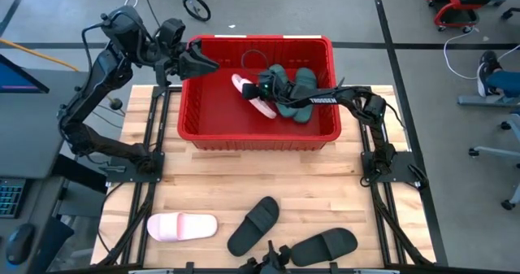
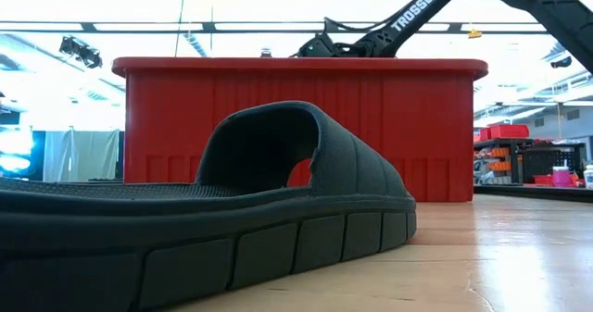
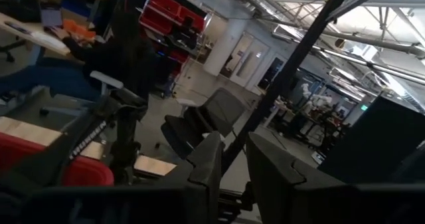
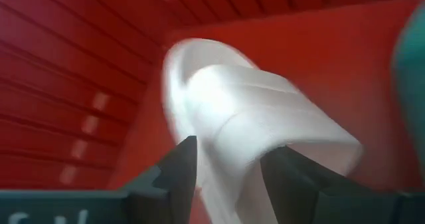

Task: Pick and place slides into bin
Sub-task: Put the top pink slide into the red bin, then put the pink slide into the red bin

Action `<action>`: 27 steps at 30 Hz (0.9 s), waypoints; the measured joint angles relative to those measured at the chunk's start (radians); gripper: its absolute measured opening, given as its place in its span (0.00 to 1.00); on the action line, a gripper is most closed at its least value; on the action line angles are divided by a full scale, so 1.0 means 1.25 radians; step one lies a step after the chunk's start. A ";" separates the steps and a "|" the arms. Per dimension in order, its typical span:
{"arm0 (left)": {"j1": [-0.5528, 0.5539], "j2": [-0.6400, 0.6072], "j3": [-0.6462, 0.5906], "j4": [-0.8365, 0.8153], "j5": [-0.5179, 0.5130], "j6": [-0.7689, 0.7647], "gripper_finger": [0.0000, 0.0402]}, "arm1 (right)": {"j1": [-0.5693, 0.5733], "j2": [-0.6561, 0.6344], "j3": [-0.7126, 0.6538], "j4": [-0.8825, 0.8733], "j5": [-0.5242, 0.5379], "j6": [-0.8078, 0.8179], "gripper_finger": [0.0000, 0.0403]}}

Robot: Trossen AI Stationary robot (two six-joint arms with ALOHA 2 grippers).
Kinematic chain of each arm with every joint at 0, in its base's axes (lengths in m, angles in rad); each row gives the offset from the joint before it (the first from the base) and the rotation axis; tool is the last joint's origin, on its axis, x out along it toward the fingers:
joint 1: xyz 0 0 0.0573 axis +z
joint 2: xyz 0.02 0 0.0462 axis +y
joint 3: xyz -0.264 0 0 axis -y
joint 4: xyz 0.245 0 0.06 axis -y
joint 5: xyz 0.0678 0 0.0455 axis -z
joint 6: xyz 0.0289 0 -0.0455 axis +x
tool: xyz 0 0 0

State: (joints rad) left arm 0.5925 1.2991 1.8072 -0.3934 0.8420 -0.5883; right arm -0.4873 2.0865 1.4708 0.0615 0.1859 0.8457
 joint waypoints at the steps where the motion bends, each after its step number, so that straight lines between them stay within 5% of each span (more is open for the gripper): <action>1: -0.005 -0.003 0.000 -0.004 0.000 -0.001 0.19 | 0.000 0.000 0.000 -0.017 0.003 -0.006 0.42; 13: -0.024 -0.027 0.000 -0.017 -0.001 0.011 0.19 | 0.015 -0.010 0.031 -0.051 0.015 -0.089 0.38; 21: -0.011 -0.030 0.000 -0.019 -0.001 0.020 0.18 | -0.048 -0.011 0.052 -0.024 0.034 -0.092 0.04; 27: -0.003 -0.031 0.000 -0.019 -0.001 0.026 0.19 | -0.059 -0.011 0.052 -0.002 0.047 -0.057 0.02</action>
State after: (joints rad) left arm 0.5882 1.2602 1.8069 -0.4171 0.8406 -0.5558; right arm -0.5614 2.0727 1.5364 0.0590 0.2450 0.7750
